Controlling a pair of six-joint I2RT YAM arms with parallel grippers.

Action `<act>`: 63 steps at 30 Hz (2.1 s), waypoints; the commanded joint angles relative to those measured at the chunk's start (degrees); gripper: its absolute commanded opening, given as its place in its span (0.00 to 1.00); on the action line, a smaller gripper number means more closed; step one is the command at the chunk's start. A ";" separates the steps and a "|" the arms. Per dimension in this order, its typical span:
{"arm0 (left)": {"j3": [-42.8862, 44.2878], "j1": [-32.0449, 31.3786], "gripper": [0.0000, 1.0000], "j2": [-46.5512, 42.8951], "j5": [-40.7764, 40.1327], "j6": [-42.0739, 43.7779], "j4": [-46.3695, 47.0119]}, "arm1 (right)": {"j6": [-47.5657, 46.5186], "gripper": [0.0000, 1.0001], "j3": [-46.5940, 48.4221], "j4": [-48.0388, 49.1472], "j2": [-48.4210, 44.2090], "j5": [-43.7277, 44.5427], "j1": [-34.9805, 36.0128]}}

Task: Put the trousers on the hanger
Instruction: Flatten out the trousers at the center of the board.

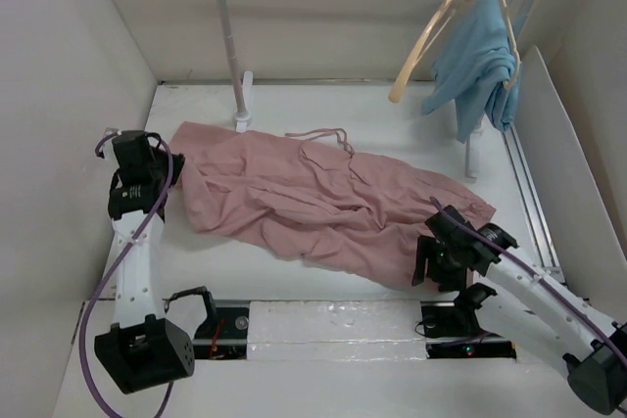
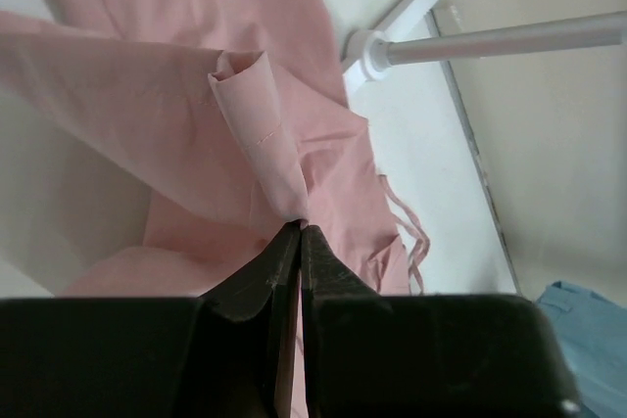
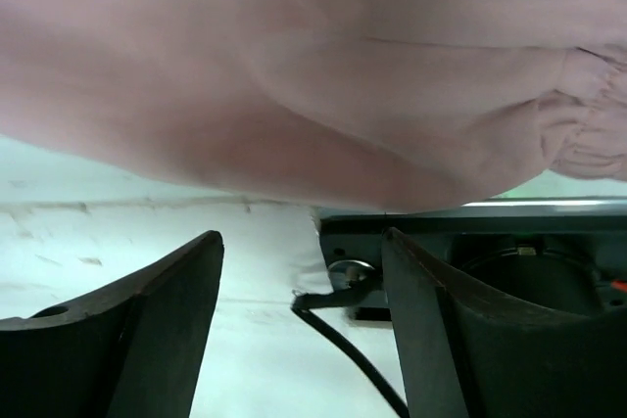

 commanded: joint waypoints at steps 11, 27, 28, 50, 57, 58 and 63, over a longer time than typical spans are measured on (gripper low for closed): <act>4.54 -0.51 0.00 3.14 0.38 0.80 1.25 | 24.18 0.40 -1.38 14.50 21.05 6.80 11.62; -0.56 -0.51 0.00 -0.28 -6.92 2.12 2.31 | 10.90 0.55 4.34 2.74 6.58 15.75 14.00; -0.39 -0.51 0.00 -0.02 -6.66 2.21 2.48 | 12.39 0.71 3.99 2.29 2.12 16.64 14.00; 1.11 -0.51 0.00 2.62 -5.69 2.65 3.27 | -14.37 0.60 18.05 8.77 7.88 30.71 -10.69; 2.25 -0.51 0.00 3.76 -5.69 2.65 3.10 | -38.47 0.76 12.43 34.78 11.11 3.36 -49.95; 2.25 -0.51 0.00 3.93 -5.69 2.73 3.18 | -43.27 0.81 13.29 36.98 17.83 0.94 -55.90; 2.34 -0.51 0.00 4.38 -6.04 3.00 3.27 | -51.82 0.90 15.66 41.13 30.09 -5.83 -59.12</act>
